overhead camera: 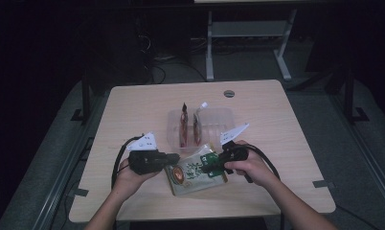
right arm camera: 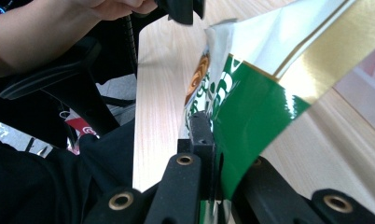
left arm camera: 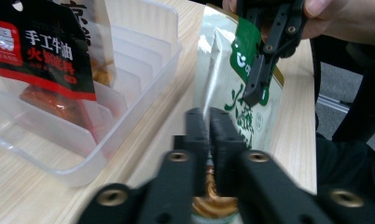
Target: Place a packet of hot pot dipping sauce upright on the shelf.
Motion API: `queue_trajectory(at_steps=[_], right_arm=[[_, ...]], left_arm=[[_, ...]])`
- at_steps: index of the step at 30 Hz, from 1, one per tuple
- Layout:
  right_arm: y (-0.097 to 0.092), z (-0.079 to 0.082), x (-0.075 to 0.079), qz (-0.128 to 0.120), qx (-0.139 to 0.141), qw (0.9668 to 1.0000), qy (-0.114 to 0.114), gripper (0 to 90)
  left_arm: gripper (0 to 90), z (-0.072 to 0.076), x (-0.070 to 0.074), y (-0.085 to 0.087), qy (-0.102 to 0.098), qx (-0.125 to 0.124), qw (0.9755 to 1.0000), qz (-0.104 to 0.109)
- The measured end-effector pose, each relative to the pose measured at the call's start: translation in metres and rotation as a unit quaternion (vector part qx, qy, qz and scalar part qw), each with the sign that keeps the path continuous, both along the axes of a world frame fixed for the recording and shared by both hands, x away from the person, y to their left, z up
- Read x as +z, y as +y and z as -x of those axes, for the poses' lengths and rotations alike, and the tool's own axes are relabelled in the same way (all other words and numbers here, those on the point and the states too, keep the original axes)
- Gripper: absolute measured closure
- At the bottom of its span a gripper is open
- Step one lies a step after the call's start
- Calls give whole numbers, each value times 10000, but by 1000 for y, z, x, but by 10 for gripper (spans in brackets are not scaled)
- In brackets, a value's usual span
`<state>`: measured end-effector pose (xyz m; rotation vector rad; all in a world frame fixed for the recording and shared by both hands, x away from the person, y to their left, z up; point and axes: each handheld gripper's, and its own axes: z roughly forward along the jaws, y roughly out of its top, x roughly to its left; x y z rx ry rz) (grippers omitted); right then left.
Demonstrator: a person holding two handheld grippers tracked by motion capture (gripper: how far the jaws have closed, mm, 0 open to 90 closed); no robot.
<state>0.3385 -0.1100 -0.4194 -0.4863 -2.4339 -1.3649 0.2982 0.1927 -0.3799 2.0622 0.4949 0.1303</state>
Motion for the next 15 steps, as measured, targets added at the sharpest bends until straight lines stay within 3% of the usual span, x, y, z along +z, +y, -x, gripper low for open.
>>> queue_trajectory(at_steps=[2, 3, 7, 15], right_arm=[[-1, 1, 2, -17, -6, 10000, -4, 900], [-2, 1, 3, -25, -13, 10000, -27, 900], [-3, 2, 7, -92, 8, 10000, -38, 900], [0, 7, 15, -288, 87, 9995, -17, 900]], left_arm=[[898, 1, 1, 0, -5, -13, 10000, -38], [899, 3, 2, -2, -35, -45, 9998, -215], [899, 1, -3, -10, -60, 104, 9987, -491], [899, -9, -16, -33, 80, 25, 9983, -574]])
